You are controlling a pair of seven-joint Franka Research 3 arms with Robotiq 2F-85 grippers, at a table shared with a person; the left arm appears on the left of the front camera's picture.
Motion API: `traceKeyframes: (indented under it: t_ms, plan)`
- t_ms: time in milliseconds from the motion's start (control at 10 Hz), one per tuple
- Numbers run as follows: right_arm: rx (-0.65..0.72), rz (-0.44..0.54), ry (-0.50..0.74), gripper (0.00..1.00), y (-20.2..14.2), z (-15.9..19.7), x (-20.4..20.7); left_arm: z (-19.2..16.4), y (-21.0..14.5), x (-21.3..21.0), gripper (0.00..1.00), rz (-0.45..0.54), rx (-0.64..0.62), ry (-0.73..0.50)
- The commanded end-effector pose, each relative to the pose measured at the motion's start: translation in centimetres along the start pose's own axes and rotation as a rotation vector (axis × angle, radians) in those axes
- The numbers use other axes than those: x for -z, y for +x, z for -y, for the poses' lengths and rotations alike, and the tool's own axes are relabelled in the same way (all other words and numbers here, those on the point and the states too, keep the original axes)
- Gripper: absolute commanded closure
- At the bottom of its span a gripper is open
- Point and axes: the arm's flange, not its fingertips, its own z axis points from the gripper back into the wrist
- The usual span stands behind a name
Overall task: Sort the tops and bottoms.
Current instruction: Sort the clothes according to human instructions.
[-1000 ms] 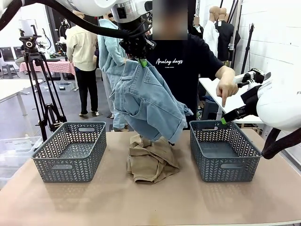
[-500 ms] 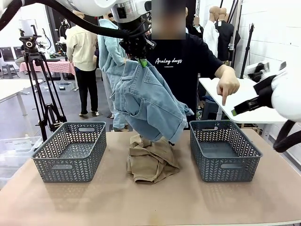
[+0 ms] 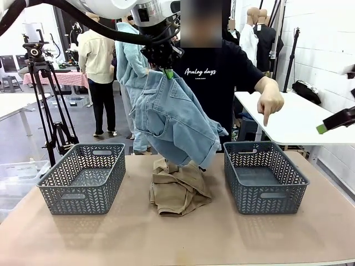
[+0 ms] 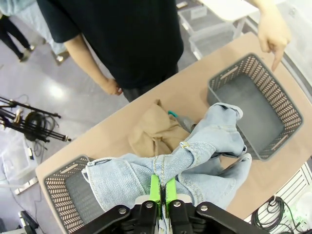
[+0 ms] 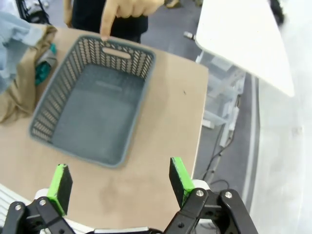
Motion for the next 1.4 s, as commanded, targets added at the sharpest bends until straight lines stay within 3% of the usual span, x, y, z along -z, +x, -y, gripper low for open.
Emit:
traceKeyframes:
  t_ms: [0, 100, 700, 900, 1300]
  plan:
    - [0.040, -0.017, 0.011, 0.00, -4.6, -0.3, 1.4, -0.2, -0.3, -0.5, 1.00, 0.022, -0.013, -0.015]
    - [0.000, 0.000, 0.000, 0.00, 0.0, 0.0, 0.0, 0.0, 0.0, 0.0, 1.00, 0.000, 0.000, 0.000]
    - [0.000, 0.000, 0.000, 0.00, 0.0, 0.0, 0.0, 9.6, 10.4, -1.1, 1.00, 0.171, 0.200, -0.162]
    - [0.000, 0.000, 0.000, 0.00, 0.0, 0.0, 0.0, 10.3, 12.3, 1.9, 1.00, 0.210, 0.199, -0.157]
    - [0.000, 0.000, 0.000, 0.00, 0.0, 0.0, 0.0, 12.9, 13.5, 8.7, 1.00, 0.134, 0.201, -0.297]
